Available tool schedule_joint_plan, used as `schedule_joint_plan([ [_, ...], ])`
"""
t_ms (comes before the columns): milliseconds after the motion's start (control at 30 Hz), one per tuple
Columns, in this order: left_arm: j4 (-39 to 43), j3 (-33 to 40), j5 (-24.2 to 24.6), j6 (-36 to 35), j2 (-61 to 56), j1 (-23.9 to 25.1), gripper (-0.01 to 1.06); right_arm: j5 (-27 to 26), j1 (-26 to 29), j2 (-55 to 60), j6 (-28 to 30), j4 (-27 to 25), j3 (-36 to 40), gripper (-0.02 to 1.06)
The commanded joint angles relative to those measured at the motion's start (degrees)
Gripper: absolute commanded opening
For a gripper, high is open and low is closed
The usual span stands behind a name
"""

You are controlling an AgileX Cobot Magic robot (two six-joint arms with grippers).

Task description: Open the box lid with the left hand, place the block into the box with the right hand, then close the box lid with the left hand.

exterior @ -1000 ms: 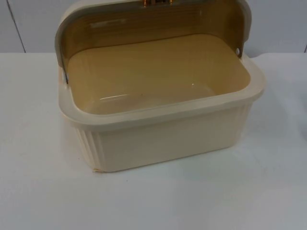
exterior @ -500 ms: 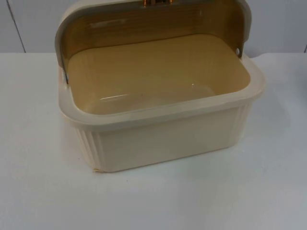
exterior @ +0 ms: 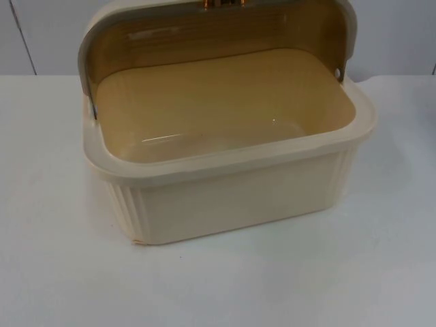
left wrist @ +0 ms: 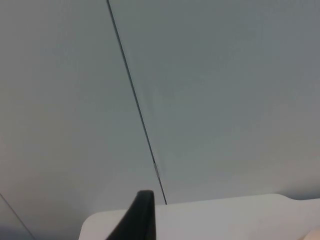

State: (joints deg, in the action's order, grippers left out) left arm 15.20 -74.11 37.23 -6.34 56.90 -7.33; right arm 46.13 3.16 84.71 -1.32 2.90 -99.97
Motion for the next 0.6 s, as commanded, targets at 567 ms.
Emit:
schedule_joint_plan([
  [567,0.9,0.2,-0.4,-0.4,-0.4,-0.4,1.05,-16.9,0.1,-21.2,7.1,-9.7,31.5,0.0],
])
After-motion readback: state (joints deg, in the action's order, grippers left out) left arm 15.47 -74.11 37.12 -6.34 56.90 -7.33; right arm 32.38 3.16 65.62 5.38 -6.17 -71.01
